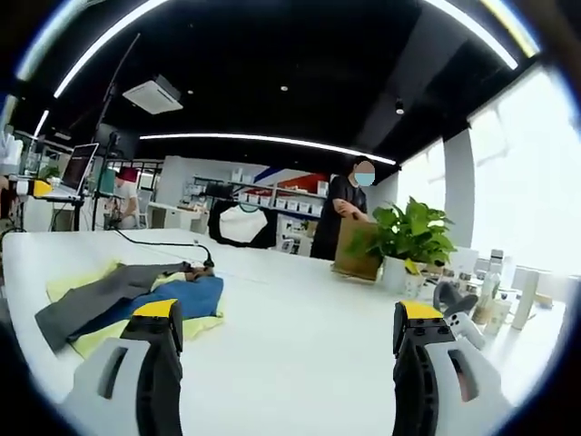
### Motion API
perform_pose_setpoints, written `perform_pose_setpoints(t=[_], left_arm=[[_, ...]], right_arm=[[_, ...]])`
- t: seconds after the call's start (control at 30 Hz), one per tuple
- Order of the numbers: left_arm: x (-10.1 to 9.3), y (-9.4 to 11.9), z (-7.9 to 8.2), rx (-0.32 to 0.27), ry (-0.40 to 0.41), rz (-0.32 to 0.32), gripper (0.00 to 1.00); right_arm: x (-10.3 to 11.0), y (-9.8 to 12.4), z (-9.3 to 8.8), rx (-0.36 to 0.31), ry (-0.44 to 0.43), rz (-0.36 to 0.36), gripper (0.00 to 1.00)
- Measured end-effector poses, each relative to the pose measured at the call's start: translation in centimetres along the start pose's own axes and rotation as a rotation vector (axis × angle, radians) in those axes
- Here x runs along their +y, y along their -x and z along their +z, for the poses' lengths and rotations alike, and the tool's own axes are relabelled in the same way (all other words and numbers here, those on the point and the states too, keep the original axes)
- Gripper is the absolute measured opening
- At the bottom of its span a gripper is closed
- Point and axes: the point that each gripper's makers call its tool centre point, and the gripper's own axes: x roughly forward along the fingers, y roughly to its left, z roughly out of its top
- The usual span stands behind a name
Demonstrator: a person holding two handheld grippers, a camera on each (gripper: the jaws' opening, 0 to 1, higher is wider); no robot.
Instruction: Fold the garment on the visible template until the final outline fits inside the template.
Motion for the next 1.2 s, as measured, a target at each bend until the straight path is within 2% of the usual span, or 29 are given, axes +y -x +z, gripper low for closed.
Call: perform_pose_setpoints(t=[0.33, 0.43, 0.47, 0.53, 0.67, 1.2], left_arm=[[-0.4, 0.2, 0.4, -0.009, -0.019, -0.008, 1.00], [-0.5, 0.2, 0.0, 0.015, -0.048, -0.005, 1.00], [-0.5, 0.2, -0.2, 0.024, -0.053, -0.003, 1.00], [-0.5, 0.2, -0.1, 0.017, -0.059, 0.003, 1.00], [-0.8, 0.1, 0.4, -0.010, -0.037, -0.009, 1.00], [-1.0, 0.2, 0.5, -0.014, -0.015, -0.025, 1.00]], right_arm=[[2.4, -0.5, 1.5, -0.035, 0.027, 0.081, 0.99], [2.6, -0.6, 1.8, -0.029, 0.008, 0.082, 0.99], [3.0, -0.6, 1.8, -0.033, 0.008, 0.103, 0.99], [3.4, -0.6, 2.1, -0.038, 0.012, 0.110, 0.99], [4.4, -0.8, 2.4, -0.043, 0.022, 0.141, 0.99], [8.6, -1.4, 3.3, -0.050, 0.039, 0.260, 0.99]])
